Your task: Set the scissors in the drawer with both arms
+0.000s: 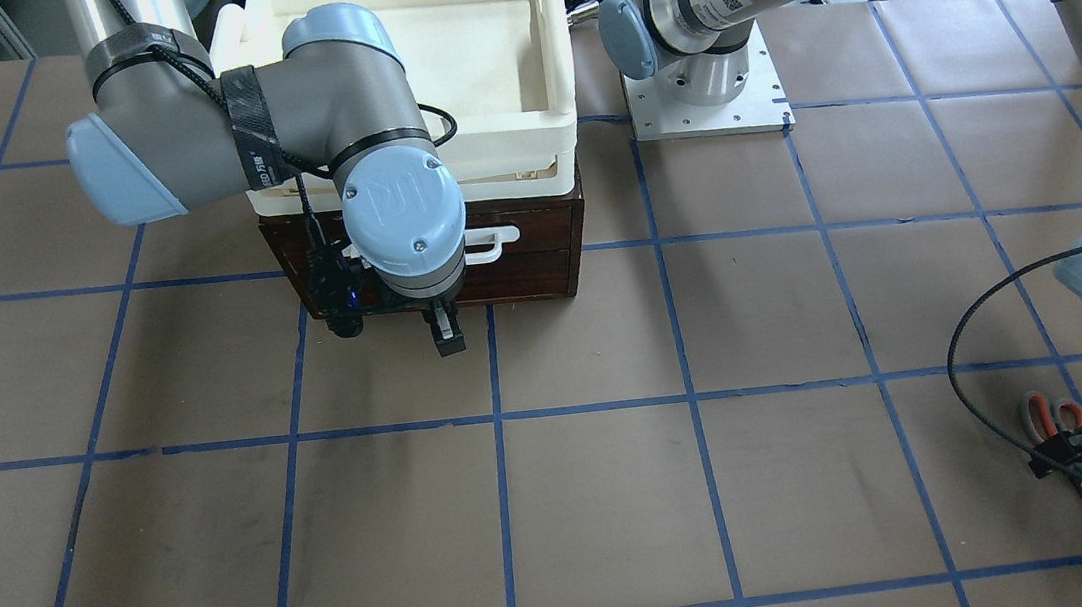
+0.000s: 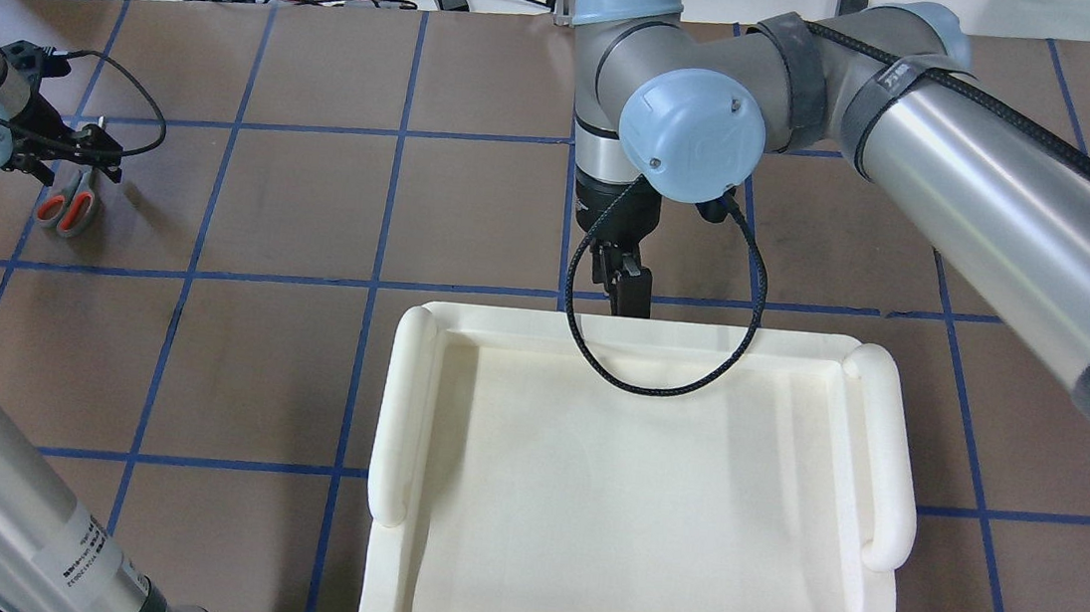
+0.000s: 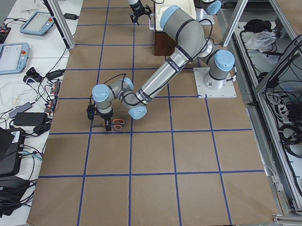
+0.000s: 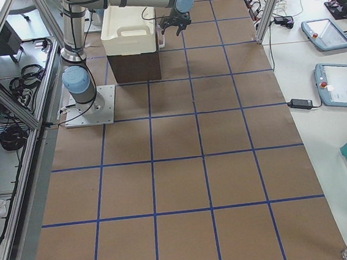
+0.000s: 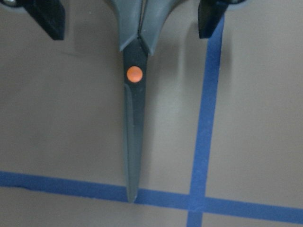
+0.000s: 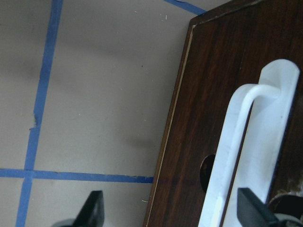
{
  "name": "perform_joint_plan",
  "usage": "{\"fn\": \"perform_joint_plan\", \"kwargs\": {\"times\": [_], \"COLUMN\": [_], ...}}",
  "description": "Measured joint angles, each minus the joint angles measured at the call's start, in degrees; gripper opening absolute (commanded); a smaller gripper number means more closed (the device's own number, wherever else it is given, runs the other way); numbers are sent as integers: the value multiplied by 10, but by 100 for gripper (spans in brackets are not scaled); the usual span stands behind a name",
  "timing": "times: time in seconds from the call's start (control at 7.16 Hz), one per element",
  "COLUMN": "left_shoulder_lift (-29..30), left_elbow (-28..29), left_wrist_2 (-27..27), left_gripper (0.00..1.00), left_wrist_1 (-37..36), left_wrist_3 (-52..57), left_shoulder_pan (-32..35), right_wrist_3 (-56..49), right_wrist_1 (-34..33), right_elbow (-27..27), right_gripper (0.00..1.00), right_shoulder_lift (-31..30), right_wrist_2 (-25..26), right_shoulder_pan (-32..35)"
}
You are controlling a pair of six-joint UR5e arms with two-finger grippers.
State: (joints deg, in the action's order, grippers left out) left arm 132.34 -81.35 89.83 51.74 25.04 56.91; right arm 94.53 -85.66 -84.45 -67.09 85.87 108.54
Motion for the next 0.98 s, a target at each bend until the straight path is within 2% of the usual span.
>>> {"fn": "perform_joint_plan", "kwargs": {"times": [0.56,0.98], "left_shoulder_lift": [2,3], "left_elbow": [0,-1], "left_wrist_2": [-6,-19], "left_gripper": [86,78], "left_wrist_1": [-1,-4], "left_wrist_3": [58,84], "left_shoulder_pan": [-6,-8], "right_wrist_3": [8,9], "right_wrist_1": [5,5], "right_elbow": [-6,-11], "right_gripper": [100,100], "right_shoulder_lift": [7,7], "right_wrist_2": [-1,-3], "right_shoulder_pan": [0,0]}}
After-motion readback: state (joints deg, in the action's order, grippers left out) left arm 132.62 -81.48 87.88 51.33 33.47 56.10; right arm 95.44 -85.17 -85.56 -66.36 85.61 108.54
